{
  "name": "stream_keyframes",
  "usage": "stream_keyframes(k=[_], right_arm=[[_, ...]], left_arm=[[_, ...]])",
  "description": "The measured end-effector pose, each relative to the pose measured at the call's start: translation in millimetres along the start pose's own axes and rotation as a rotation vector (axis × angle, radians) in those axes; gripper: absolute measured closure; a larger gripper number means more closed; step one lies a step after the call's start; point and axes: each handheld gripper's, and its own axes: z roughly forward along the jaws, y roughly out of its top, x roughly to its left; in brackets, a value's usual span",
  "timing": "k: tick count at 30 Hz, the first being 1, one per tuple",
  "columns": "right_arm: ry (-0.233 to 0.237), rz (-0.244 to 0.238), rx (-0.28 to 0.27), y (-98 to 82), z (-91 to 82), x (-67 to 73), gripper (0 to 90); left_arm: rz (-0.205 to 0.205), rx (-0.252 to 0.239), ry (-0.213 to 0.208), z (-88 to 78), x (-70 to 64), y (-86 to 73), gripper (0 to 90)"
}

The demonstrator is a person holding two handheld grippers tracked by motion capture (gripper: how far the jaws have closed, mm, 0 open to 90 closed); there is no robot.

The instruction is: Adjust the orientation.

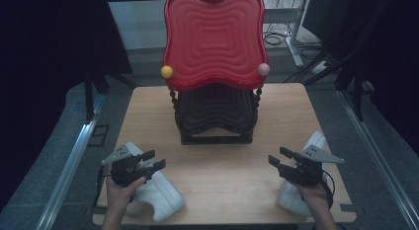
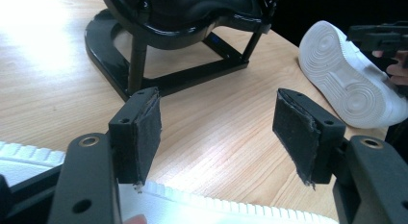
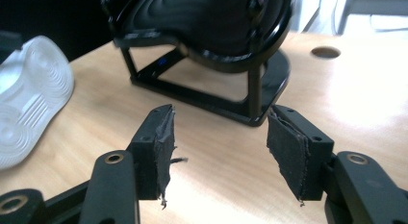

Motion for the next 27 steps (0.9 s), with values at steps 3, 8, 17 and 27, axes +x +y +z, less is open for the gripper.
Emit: stream_keyframes(k=[3, 8, 17, 27], right_arm=[[0.000, 0.000, 0.003, -3.1, -0.3, 1.0, 42.3], [0.001, -0.001, -0.013, -4.1, -7.0, 1.3, 40.9], [-0.009, 0.009, -0.050, -0.5, -21.3, -0.9, 40.2], [-0.017, 0.005, -0.042, -0.9, -21.4, 2.3, 39.9]], left_arm=[[0.005, 0.006, 0.001, 0.3, -0.1, -0.3, 34.0], [0.010, -0.038, -0.015, -6.1, -2.8, 1.6, 55.7], [0.121, -0.024, 0.064, -46.6, -17.8, 6.0, 90.0], [0.100, 0.055, 0.110, -85.1, -4.1, -34.4, 90.0]])
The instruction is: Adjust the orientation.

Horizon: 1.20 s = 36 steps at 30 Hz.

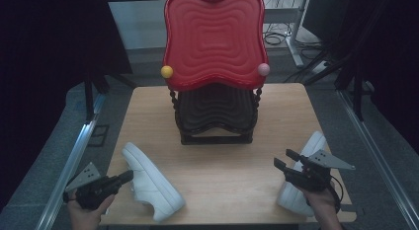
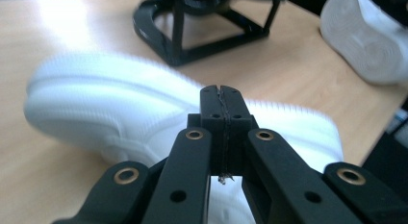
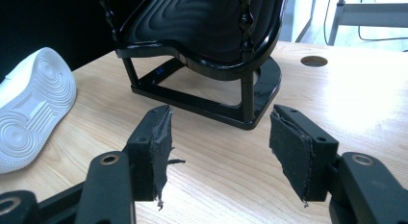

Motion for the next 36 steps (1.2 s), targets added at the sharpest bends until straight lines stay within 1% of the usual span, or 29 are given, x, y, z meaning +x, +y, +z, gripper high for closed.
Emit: stream_keyframes(k=[1, 2, 3, 4, 5, 8, 12, 14, 16, 17, 18, 19, 21, 22, 25, 30, 31, 36], right_arm=[[0.000, 0.000, 0.000, -0.1, 0.1, 0.4, 39.8], [0.001, 0.001, 0.002, -0.1, 0.1, 0.8, 39.8], [0.002, -0.001, 0.003, -0.3, 0.2, 0.9, 39.8], [0.002, -0.002, 0.003, -0.5, 0.3, 1.0, 39.8], [0.002, 0.000, 0.002, -0.7, 0.6, 1.2, 39.8], [0.001, 0.001, 0.005, -1.3, 0.6, 1.3, 39.8], [-0.002, 0.005, 0.008, -2.6, 0.0, 0.3, 39.8], [-0.002, 0.007, 0.011, -3.2, 0.1, 0.0, 39.8], [-0.001, 0.005, 0.016, -3.7, 0.5, 0.0, 39.7], [-0.001, 0.007, 0.018, -3.8, 0.7, 0.1, 39.7], [0.000, 0.008, 0.019, -4.0, 0.9, 0.3, 39.7], [-0.001, 0.009, 0.019, -4.1, 0.9, 0.5, 39.7], [-0.001, 0.009, 0.019, -4.2, 0.6, 0.5, 39.7], [-0.002, 0.007, 0.019, -4.4, 0.4, 0.2, 39.7], [-0.005, 0.013, 0.023, -4.9, 0.2, -0.9, 39.7], [-0.010, 0.018, 0.032, -6.0, 1.1, -2.0, 39.7], [-0.010, 0.017, 0.031, -6.1, 1.4, -1.7, 39.7], [-0.003, 0.007, 0.031, -6.2, 1.2, -0.5, 39.4]], left_arm=[[0.004, 0.010, -0.012, -0.6, -2.0, -5.5, 90.0], [0.004, 0.010, -0.012, -0.6, -2.0, -5.5, 90.0], [0.024, 0.045, -0.023, 0.4, -7.8, -15.6, 90.0], [0.031, 0.058, -0.030, 1.9, -12.1, -20.4, 90.0], [0.032, 0.069, -0.045, 3.8, -16.1, -25.3, 90.0], [0.050, 0.104, -0.061, 7.4, -27.9, -39.0, 90.0], [0.046, 0.119, -0.085, 8.8, -36.9, -52.2, 90.0], [0.064, 0.148, -0.080, 13.6, -41.4, -55.2, 90.0], [0.077, 0.171, -0.085, 21.1, -44.4, -55.2, 90.0], [0.075, 0.168, -0.088, 24.6, -44.9, -54.1, 90.0], [0.075, 0.168, -0.088, 24.6, -44.9, -54.1, 90.0], [0.068, 0.168, -0.101, 30.1, -44.3, -50.4, 90.0], [0.066, 0.168, -0.113, 34.6, -43.9, -48.0, 90.0], [0.064, 0.168, -0.111, 36.3, -43.7, -47.1, 90.0], [0.062, 0.170, -0.112, 38.0, -42.8, -44.3, 90.0], [0.071, 0.169, -0.114, 39.5, -43.9, -41.2, 90.0], [0.077, 0.169, -0.113, 40.8, -45.1, -38.8, 90.0], [0.074, 0.161, -0.123, 44.3, -45.7, -34.7, 90.0]])
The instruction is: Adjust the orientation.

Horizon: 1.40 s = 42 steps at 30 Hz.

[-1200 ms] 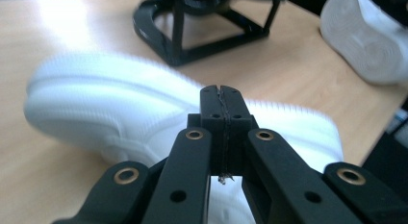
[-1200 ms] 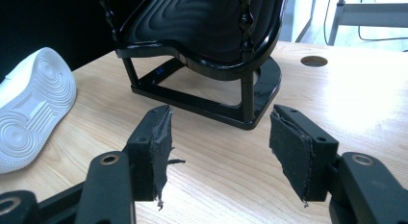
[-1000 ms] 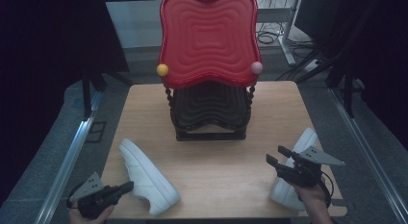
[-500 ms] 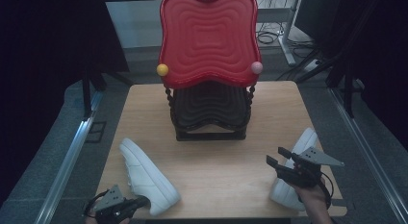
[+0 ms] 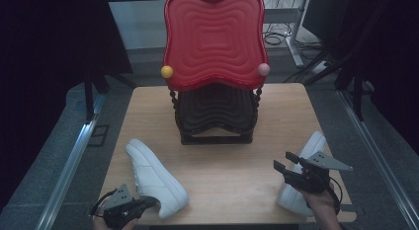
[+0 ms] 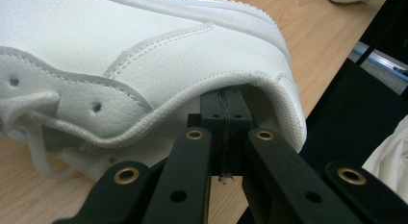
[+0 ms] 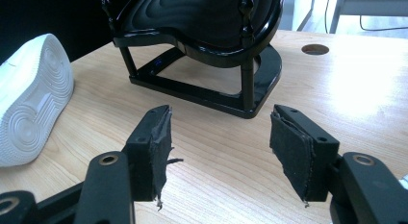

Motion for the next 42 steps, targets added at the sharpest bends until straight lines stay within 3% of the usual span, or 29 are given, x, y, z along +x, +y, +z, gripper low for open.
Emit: stream_keyframes(k=[24, 28, 30, 32, 33, 37, 39, 42], right_arm=[[-0.011, 0.007, 0.004, -3.2, -1.9, -5.2, 39.5], [-0.015, 0.009, 0.004, -3.9, -2.6, -5.7, 39.5], [-0.017, 0.008, 0.006, -4.5, -3.4, -6.6, 39.5], [-0.020, 0.010, 0.008, -5.1, -4.2, -7.8, 39.5], [-0.023, 0.010, 0.008, -5.6, -4.5, -8.7, 39.5], [-0.031, 0.018, 0.011, -7.3, -5.2, -11.6, 39.5], [-0.028, 0.017, 0.013, -7.8, -6.1, -11.8, 39.5], [-0.030, 0.016, 0.012, -8.3, -7.2, -12.1, 39.5]], left_arm=[[0.025, 0.000, -0.005, 22.3, 2.4, 33.7, 90.0], [-0.002, 0.000, -0.025, 42.6, 12.0, 49.1, 89.9], [-0.018, 0.026, -0.032, 55.5, 18.3, 54.3, 90.0], [-0.048, -0.013, -0.104, 63.6, 21.4, 62.0, 90.0], [-0.041, -0.014, -0.105, 67.5, 20.9, 67.5, 90.0], [-0.009, 0.098, -0.081, 91.9, 18.9, 83.0, 89.9], [-0.026, 0.088, -0.098, 95.1, 18.5, 84.3, 90.0], [-0.031, 0.067, -0.074, 89.3, 16.3, 84.6, 90.0]])
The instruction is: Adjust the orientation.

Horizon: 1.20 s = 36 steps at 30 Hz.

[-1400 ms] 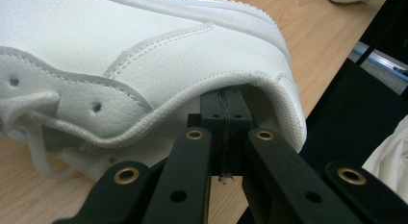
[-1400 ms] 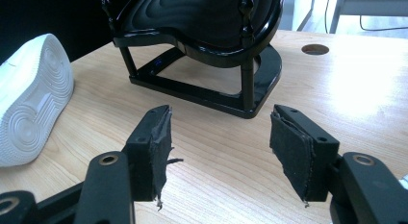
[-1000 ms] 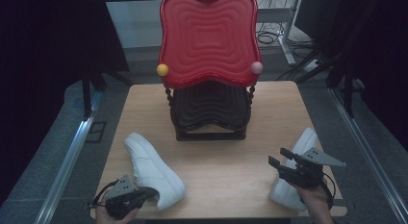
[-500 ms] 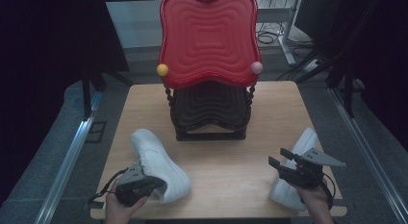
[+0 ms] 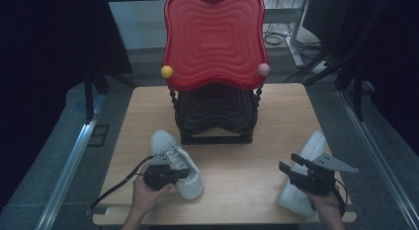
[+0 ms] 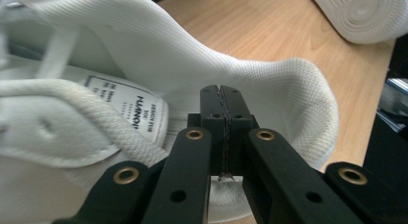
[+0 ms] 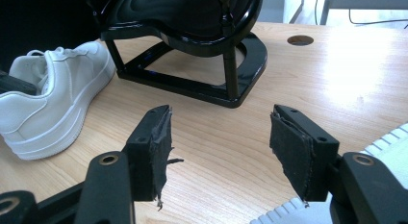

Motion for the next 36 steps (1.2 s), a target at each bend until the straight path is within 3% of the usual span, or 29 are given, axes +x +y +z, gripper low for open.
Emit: stream_keyframes(k=[3, 4, 6, 12, 14, 16, 18, 22, 27, 34, 36], right_arm=[[-0.003, 0.005, -0.002, 0.1, 0.0, -1.1, 39.6], [-0.002, 0.004, 0.000, 0.2, -0.1, -1.0, 39.6], [-0.002, 0.002, 0.000, 0.2, 0.3, 0.0, 39.6], [0.001, 0.000, 0.007, -0.2, 0.8, 2.8, 39.6], [-0.001, 0.006, 0.008, -0.9, 1.7, 2.2, 39.5], [-0.003, 0.009, 0.013, -1.7, 2.1, 1.9, 39.6], [0.000, 0.008, 0.020, -2.0, 1.8, 2.2, 39.5], [0.000, 0.007, 0.020, -2.0, 1.8, 2.6, 39.5], [0.000, 0.005, 0.029, -3.3, 3.7, 3.3, 39.5], [0.002, 0.010, 0.020, -3.0, -0.3, 3.2, 39.4], [0.002, 0.009, 0.016, -2.6, -2.3, 3.1, 39.5]], left_arm=[[-0.004, -0.062, -0.014, -12.6, -5.9, 1.8, 90.0], [0.011, -0.066, -0.001, -16.0, -9.7, 3.9, 89.9], [0.032, -0.080, -0.013, -19.9, -18.0, 9.5, 89.9], [0.079, -0.073, -0.042, -9.8, -50.7, 21.4, 89.7], [0.103, -0.040, -0.002, 0.1, -58.7, 22.1, 89.7], [0.108, -0.025, 0.010, 5.1, -61.2, 21.8, 89.7], [0.086, 0.000, 0.025, 16.8, -62.5, 18.9, 89.8], [0.079, -0.004, 0.037, 20.9, -63.7, 17.2, 90.0], [0.106, 0.004, 0.070, 18.4, -65.2, 15.0, 90.0], [0.169, 0.053, 0.196, 4.6, -67.3, 7.3, 90.0], [0.139, 0.040, 0.175, -0.4, -62.7, 3.7, 90.0]])
